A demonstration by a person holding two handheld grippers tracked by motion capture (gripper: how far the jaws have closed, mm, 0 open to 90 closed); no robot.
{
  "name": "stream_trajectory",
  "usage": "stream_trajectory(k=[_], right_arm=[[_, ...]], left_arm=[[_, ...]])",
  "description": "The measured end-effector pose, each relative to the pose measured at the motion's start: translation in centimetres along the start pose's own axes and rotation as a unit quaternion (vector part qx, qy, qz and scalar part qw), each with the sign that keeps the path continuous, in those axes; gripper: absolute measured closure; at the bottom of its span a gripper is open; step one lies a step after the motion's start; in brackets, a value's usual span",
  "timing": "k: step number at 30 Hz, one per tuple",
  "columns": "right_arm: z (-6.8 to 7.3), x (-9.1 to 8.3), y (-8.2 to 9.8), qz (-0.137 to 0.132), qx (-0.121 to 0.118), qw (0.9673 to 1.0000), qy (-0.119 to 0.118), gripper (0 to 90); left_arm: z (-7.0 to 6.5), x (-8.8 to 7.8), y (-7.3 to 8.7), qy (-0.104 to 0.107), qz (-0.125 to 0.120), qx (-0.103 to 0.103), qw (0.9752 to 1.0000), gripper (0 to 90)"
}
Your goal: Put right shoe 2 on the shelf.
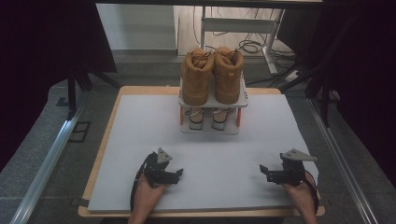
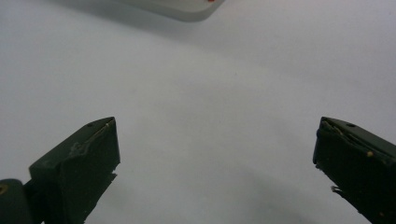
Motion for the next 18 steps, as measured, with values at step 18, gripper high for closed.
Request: stream_trajectory(k=[18], right_arm=[[0.5,1.7,1.8,0.065,-0.003,0.9978,-0.009,0.6]], left_arm=[[0.0,0.0,0.0,0.000,0.000,0.000,1.0000,14.1]])
Point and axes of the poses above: each handheld gripper's, and its own axes: x roughly forward along the jaws, y roughly out of its underside, z roughly to its left, the point moved 4 cm from there along x, roughly forward along the jaws, and after that the axes turned 13 degrees about -x, right-handed, at the moved point
